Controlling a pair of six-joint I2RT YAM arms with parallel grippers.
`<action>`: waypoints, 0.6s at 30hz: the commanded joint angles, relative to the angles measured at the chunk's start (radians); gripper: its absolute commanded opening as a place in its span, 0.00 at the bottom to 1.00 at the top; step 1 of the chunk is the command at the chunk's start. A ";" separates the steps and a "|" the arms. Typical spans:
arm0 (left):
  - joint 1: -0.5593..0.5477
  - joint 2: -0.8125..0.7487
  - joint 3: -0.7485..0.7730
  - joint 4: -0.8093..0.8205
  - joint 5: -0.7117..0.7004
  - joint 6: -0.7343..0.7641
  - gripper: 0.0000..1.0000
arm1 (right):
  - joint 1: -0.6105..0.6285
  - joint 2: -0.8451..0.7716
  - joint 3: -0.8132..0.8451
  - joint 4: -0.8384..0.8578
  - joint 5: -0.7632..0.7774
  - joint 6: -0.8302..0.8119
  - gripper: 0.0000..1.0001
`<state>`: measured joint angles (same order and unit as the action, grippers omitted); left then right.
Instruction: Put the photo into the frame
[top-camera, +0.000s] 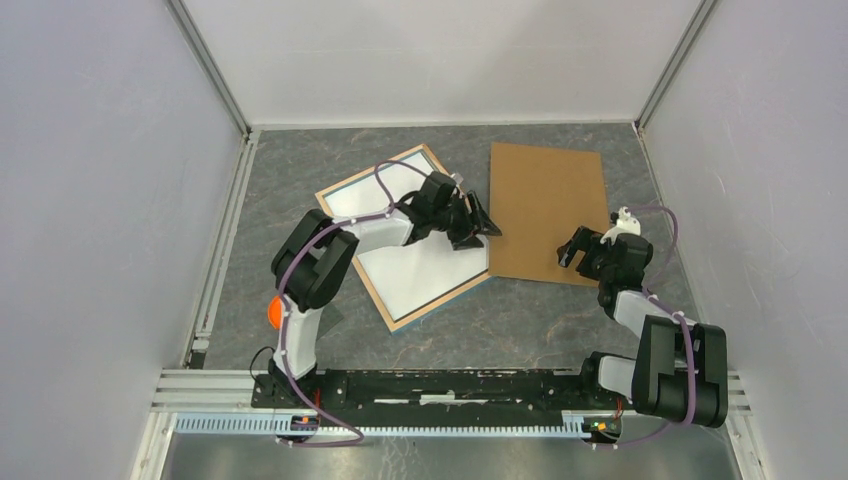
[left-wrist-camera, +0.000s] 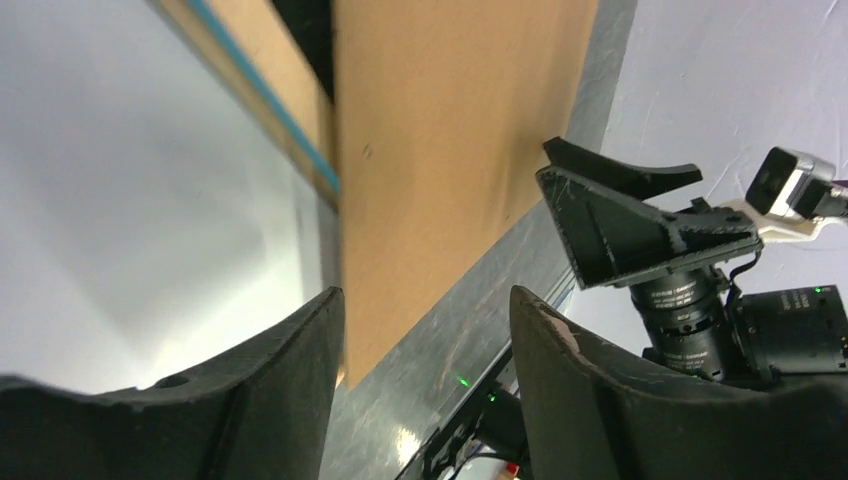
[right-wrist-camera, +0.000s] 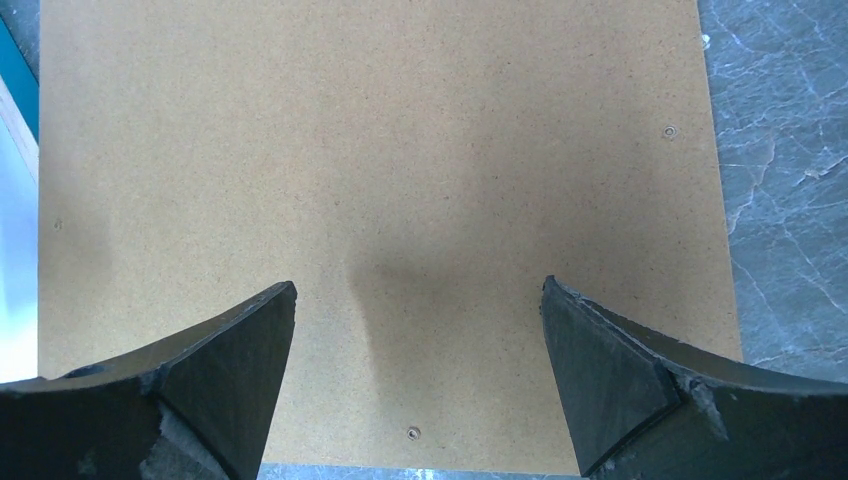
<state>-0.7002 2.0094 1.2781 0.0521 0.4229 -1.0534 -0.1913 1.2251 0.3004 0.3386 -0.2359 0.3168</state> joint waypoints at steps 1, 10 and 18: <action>-0.009 0.081 0.108 0.000 0.045 0.060 0.66 | 0.013 0.039 -0.030 -0.101 -0.040 0.011 0.98; -0.028 0.078 0.123 -0.047 -0.050 0.064 0.66 | 0.012 0.039 -0.033 -0.099 -0.037 0.007 0.98; -0.039 0.147 0.129 0.028 0.036 -0.004 0.61 | 0.012 0.032 -0.038 -0.095 -0.036 0.008 0.98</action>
<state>-0.7277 2.1235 1.3884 0.0223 0.4141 -1.0428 -0.1898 1.2324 0.3004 0.3515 -0.2359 0.3145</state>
